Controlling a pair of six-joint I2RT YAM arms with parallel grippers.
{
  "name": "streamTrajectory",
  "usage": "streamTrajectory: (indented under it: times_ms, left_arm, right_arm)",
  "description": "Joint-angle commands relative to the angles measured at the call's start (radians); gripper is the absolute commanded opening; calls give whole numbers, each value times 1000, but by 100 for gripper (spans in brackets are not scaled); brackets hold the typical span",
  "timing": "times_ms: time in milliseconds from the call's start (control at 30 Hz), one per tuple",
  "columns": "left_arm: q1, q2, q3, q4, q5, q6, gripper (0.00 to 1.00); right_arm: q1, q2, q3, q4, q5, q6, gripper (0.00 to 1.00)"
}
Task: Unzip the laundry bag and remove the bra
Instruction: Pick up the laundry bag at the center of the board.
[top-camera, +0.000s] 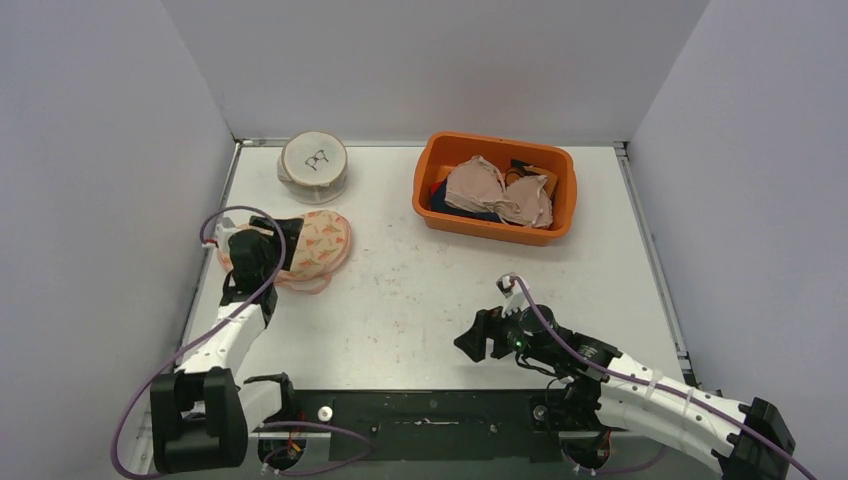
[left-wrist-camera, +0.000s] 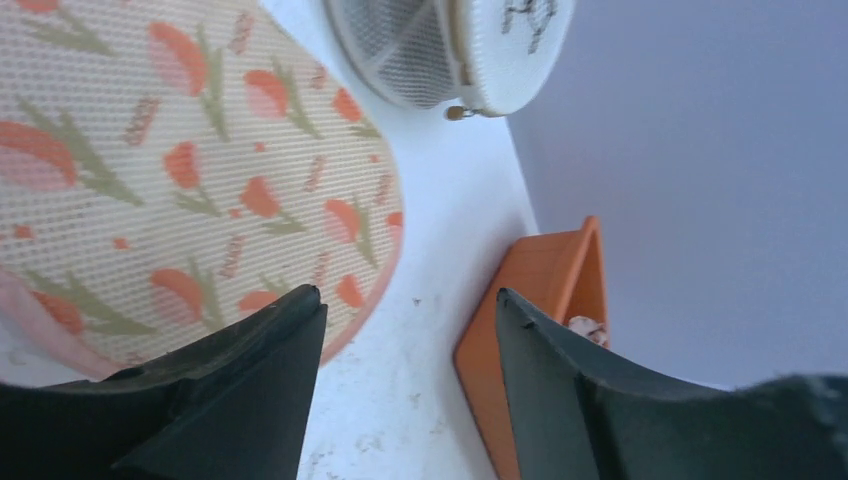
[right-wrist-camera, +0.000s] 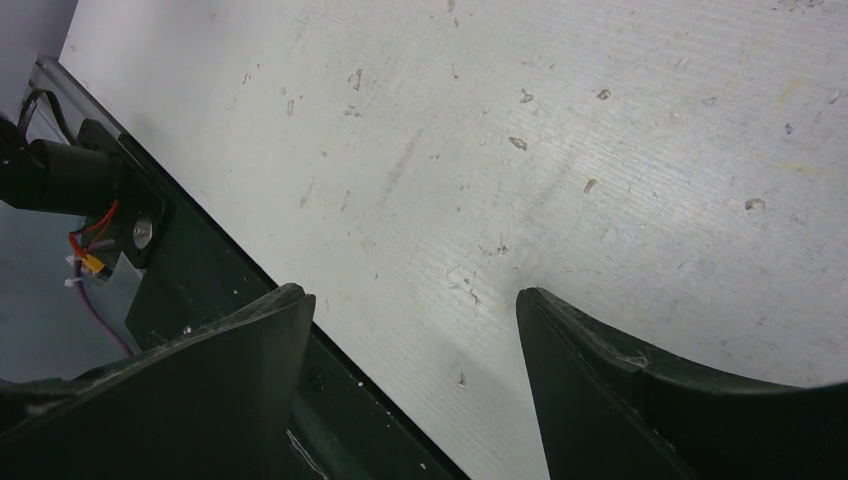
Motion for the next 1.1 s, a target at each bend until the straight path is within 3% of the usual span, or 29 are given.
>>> streamTrajectory:
  times_ms: [0, 33, 67, 367, 500, 700, 933, 1067]
  left_arm:
    - [-42, -72, 155, -196, -104, 111, 73]
    - [-44, -59, 180, -193, -103, 109, 92]
    - [-44, -35, 213, -184, -102, 109, 98]
    - [-64, 272, 460, -85, -117, 128, 96]
    - [-57, 414, 597, -175, -167, 168, 96]
    - [-50, 611, 710, -164, -178, 118, 100]
    - [-49, 765, 821, -170, -172, 94, 85]
    - [-47, 782, 824, -105, -167, 96, 62]
  right_arm:
    - [10, -23, 40, 15, 37, -30, 76]
    - [10, -24, 33, 23, 31, -31, 76]
    - [10, -25, 26, 33, 25, -30, 76]
    - [15, -36, -17, 71, 19, -28, 76]
    - [16, -33, -31, 101, 36, -41, 76]
    - [17, -1, -36, 116, 36, -43, 76]
    - [16, 39, 34, 71, 60, -103, 77]
    - [15, 72, 46, 86, 58, -117, 77]
